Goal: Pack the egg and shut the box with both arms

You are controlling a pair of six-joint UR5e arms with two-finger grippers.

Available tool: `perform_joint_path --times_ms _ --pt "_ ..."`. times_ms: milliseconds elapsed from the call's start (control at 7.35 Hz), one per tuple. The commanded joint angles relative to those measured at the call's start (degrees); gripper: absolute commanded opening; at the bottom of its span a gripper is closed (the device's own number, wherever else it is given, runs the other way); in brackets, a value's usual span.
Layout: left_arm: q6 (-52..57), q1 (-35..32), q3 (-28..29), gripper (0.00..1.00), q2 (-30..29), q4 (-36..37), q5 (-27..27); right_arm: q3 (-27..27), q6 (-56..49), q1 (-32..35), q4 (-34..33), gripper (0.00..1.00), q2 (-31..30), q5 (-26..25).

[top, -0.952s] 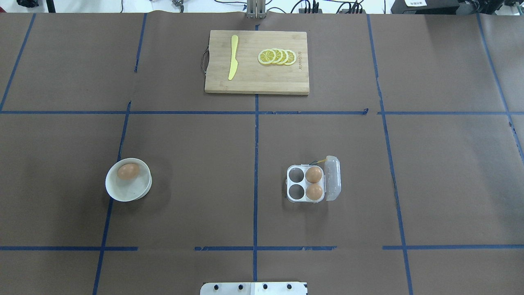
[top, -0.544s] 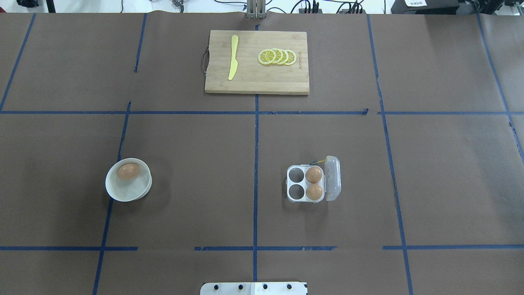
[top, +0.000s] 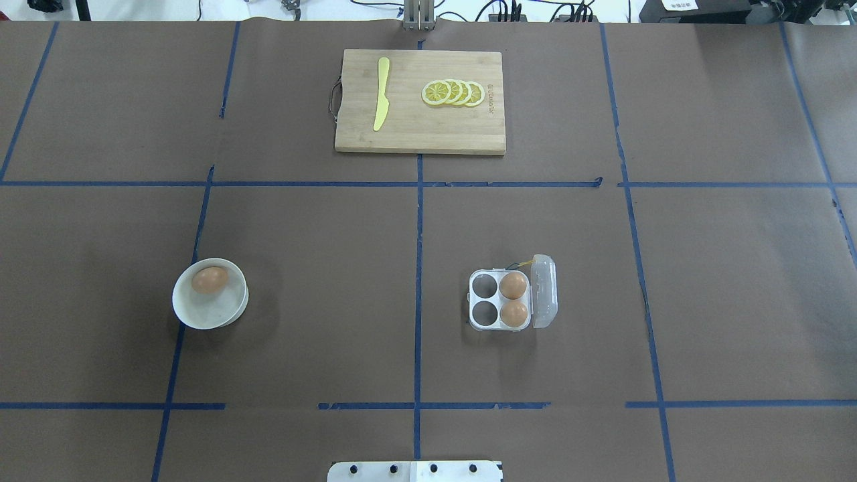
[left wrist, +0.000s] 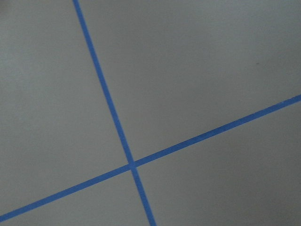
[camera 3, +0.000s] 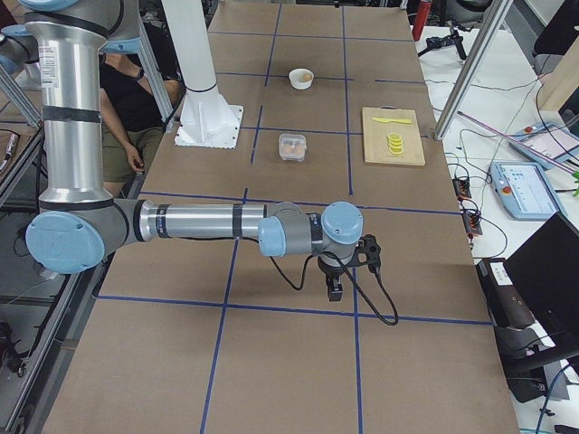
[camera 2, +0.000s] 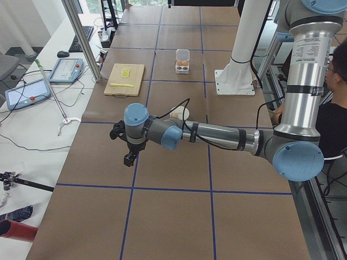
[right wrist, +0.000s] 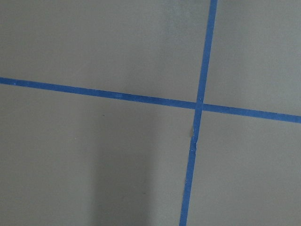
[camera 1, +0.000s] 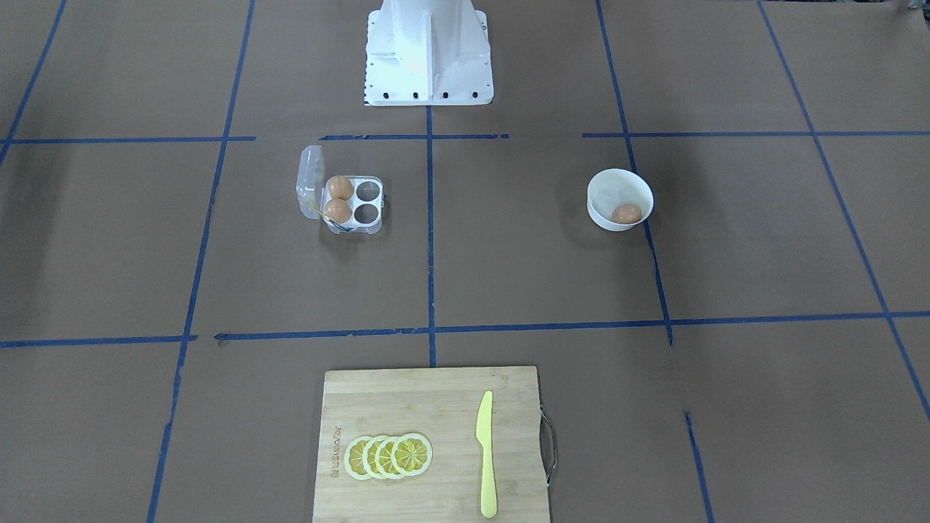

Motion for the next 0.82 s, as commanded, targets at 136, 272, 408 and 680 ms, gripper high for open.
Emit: perform_joint_path --times_ms 136,272,408,680 --pt "-4.45 12.91 -8.73 1.00 -0.22 -3.11 0.19 -1.27 0.03 -0.04 2.84 1.00 -0.13 0.30" --pt "-6.80 14.61 -10.50 1.00 -0.40 -3.29 0.19 -1.28 0.11 -0.04 3.03 1.00 -0.13 0.30" --pt "-6.83 17.50 -12.60 1.00 -0.31 -3.64 0.45 -1.36 0.12 -0.04 4.34 1.00 -0.65 0.30" --pt "-6.65 25.58 -16.91 1.00 -0.40 -4.78 11.13 -1.36 0.29 -0.04 4.79 1.00 -0.74 0.30"
